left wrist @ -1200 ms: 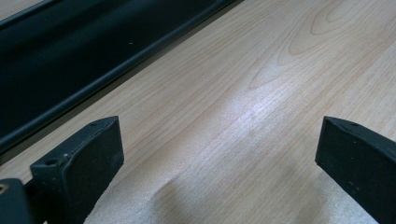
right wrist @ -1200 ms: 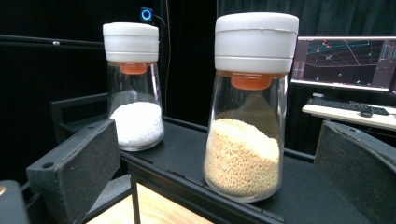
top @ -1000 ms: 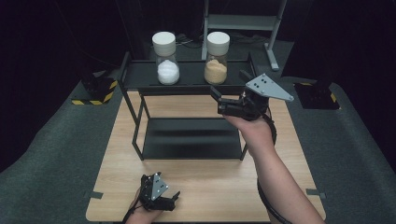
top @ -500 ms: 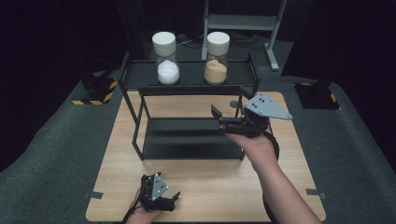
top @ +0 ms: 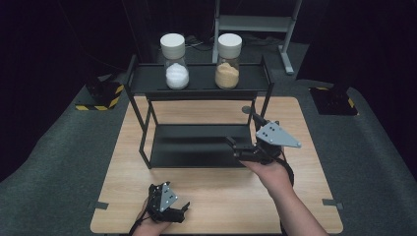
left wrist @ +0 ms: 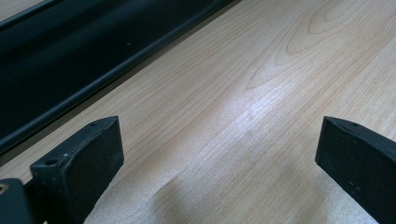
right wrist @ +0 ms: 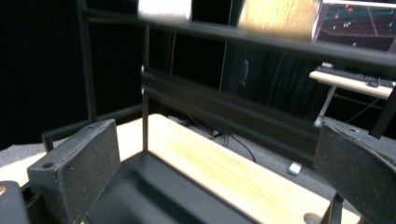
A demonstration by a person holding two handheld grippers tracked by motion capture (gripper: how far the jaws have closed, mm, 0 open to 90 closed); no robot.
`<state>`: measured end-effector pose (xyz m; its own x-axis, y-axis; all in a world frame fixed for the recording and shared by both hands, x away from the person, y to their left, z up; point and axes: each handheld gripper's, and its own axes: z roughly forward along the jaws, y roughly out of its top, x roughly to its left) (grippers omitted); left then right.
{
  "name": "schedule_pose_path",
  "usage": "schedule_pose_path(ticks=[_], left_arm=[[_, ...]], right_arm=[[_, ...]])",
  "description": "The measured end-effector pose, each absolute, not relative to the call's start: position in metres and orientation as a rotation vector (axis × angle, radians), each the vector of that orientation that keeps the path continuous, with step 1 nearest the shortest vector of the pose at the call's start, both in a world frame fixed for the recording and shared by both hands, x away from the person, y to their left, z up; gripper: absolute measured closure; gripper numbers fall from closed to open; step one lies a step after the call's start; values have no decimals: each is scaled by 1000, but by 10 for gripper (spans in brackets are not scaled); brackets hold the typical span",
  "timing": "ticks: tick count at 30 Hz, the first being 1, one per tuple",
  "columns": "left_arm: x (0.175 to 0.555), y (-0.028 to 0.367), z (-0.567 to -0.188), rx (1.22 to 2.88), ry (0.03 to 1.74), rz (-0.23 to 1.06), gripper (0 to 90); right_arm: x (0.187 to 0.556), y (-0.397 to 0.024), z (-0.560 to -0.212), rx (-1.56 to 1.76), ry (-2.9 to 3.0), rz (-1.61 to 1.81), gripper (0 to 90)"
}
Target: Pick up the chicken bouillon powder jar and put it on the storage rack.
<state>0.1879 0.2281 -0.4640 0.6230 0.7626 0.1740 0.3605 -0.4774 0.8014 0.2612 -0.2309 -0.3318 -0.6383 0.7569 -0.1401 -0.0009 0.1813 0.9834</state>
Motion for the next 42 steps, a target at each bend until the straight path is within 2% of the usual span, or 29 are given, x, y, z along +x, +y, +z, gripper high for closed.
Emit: schedule_pose_path(ticks=[31, 42], left_arm=[[188, 224, -463, 2118, 863, 691, 13], [188, 224, -463, 2117, 865, 694, 13]], right_arm=[[225, -267, -451, 808, 2001, 1281, 0], [220, -276, -470, 829, 2056, 1146, 0]])
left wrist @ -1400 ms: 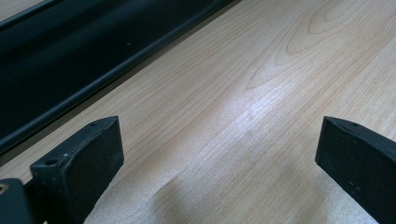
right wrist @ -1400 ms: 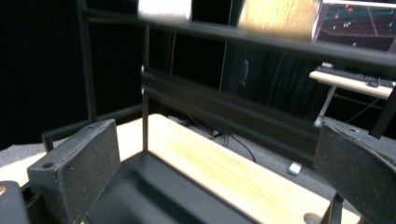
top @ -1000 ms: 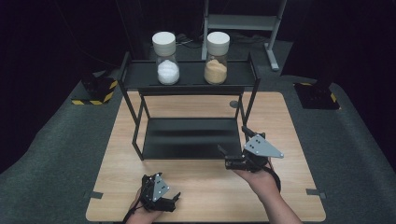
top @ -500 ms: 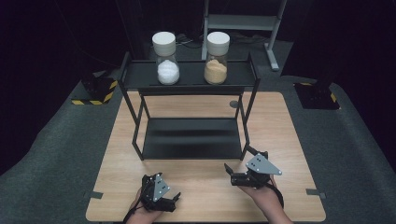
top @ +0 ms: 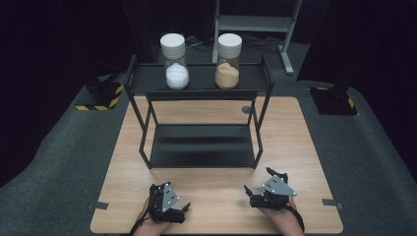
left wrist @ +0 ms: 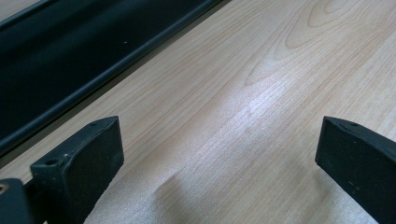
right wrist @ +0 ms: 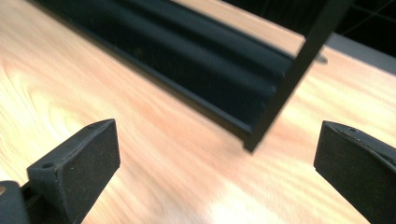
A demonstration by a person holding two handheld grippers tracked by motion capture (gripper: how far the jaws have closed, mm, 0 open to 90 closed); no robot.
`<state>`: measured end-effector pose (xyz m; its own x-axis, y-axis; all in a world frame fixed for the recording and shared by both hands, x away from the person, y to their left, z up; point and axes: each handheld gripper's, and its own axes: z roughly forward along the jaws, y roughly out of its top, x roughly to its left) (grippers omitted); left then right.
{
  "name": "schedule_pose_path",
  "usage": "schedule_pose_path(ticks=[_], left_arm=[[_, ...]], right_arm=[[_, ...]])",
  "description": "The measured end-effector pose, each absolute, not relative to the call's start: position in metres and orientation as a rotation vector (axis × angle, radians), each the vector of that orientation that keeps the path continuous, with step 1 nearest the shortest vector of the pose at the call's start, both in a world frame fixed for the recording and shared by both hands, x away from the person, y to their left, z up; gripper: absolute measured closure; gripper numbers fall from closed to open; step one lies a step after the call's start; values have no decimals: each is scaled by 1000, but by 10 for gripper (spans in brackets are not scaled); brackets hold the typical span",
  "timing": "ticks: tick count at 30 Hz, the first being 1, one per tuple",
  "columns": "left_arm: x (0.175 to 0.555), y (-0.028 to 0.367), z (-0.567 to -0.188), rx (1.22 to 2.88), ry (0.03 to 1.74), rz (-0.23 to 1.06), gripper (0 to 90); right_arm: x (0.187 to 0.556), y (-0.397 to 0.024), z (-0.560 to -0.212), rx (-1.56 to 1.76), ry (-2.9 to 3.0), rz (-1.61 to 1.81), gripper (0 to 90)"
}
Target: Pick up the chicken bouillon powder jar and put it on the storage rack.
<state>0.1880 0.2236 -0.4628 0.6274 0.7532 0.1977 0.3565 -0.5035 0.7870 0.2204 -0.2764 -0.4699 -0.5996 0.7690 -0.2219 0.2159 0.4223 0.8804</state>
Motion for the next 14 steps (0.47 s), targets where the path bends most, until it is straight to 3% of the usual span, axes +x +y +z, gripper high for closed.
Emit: schedule_pose_path(ticks=[14], left_arm=[[188, 224, -463, 2115, 868, 693, 13]], right_arm=[[219, -275, -473, 879, 2064, 1057, 0]])
